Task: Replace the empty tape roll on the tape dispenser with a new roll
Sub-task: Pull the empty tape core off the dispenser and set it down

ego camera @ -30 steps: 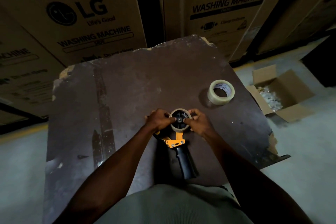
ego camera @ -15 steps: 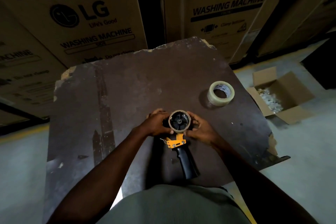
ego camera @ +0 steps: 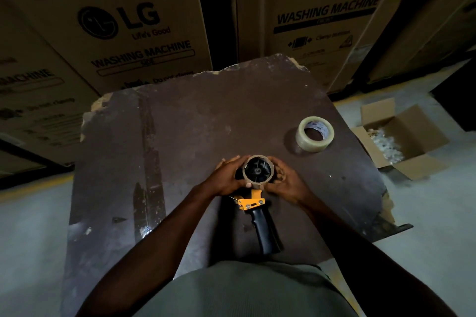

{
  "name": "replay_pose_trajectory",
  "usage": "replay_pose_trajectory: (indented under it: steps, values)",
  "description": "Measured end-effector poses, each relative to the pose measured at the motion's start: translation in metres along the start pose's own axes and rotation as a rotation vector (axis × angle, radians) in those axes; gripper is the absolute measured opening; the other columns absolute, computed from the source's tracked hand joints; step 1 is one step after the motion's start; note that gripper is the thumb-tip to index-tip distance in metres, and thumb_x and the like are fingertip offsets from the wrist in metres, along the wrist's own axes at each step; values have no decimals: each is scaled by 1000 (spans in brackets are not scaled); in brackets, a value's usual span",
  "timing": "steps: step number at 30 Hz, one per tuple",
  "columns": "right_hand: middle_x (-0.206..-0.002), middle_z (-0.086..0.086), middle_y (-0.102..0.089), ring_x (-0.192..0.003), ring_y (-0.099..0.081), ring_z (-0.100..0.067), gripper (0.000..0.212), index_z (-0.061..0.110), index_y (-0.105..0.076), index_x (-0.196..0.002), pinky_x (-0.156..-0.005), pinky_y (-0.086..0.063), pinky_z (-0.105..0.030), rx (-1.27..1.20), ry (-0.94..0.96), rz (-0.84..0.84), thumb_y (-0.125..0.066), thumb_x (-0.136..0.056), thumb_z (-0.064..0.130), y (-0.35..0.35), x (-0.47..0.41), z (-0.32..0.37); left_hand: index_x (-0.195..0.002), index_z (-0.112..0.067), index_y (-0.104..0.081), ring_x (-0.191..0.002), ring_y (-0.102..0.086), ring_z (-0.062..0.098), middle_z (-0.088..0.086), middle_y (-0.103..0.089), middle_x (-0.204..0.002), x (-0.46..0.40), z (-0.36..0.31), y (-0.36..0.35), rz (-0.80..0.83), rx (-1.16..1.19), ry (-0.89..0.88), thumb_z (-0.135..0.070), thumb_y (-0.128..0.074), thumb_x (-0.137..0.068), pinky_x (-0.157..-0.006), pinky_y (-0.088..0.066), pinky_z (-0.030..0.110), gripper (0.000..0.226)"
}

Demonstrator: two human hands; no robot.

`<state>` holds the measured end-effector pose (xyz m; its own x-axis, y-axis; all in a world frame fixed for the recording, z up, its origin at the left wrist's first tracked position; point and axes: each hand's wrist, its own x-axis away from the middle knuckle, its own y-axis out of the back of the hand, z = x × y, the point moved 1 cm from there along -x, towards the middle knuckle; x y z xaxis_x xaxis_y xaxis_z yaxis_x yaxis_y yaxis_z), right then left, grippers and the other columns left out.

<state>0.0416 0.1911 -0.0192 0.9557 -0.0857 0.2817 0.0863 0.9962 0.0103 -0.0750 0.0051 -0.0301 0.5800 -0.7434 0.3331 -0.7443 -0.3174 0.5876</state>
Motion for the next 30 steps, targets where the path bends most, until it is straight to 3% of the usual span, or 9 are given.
replay_pose_trajectory:
  steps: [4,7,11,15,19,24,30]
  values:
    - [-118,13,-71,-111,-65,-6,68,35,-61,-121,-89,-52,-21,37,20,17,-78,-73,-11,1,0,4,-142,-41,-36,-135,-45,14,-10,-54,-142,1,2,2,8,53,-6,-60,-69,-72,-114,-22,64,79]
    - [-118,16,-70,-111,-65,-4,69,41,-61,-120,-87,-51,-19,50,29,18,-77,-74,-10,0,2,8,-139,-46,-36,-132,-49,10,-15,-57,-137,5,-5,5,3,92,-7,-55,-72,-73,-113,-25,64,76]
    - [-113,19,-72,-106,-66,-1,65,28,-57,-119,-85,-52,-17,67,14,12,-77,-74,-13,2,1,8,-142,-41,-38,-131,-50,7,-17,-58,-136,7,-4,7,8,125,-11,-58,-74,-73,-113,-27,64,79]
    - [-110,23,-72,-103,-67,1,64,25,-56,-117,-84,-52,-17,64,-4,1,-77,-72,-16,5,-1,7,-143,-28,-43,-128,-53,6,-9,-60,-136,11,-13,8,0,209,-33,-36,-79,-77,-112,-37,52,75]
    - [-113,14,-73,-106,-66,-3,64,23,-58,-118,-88,-52,-19,53,12,-6,-79,-70,-15,5,-2,4,-145,-17,-41,-130,-53,12,0,-58,-139,14,-14,8,16,297,-28,-26,-80,-77,-112,-40,48,79]
    - [-122,-1,-70,-115,-65,-17,69,19,-57,-127,-93,-52,-27,22,8,-12,-83,-70,-9,7,-4,1,-143,-29,-39,-130,-52,8,-2,-57,-139,16,-18,9,19,330,-16,-19,-78,-79,-113,-39,37,75]
    - [-126,-3,-69,-119,-64,-18,73,17,-52,-133,-95,-52,-28,-2,-16,-27,-82,-71,-10,6,-4,-2,-150,-19,-34,-131,-50,4,-2,-53,-143,15,-14,10,26,332,-22,-19,-77,-82,-113,-39,32,80]
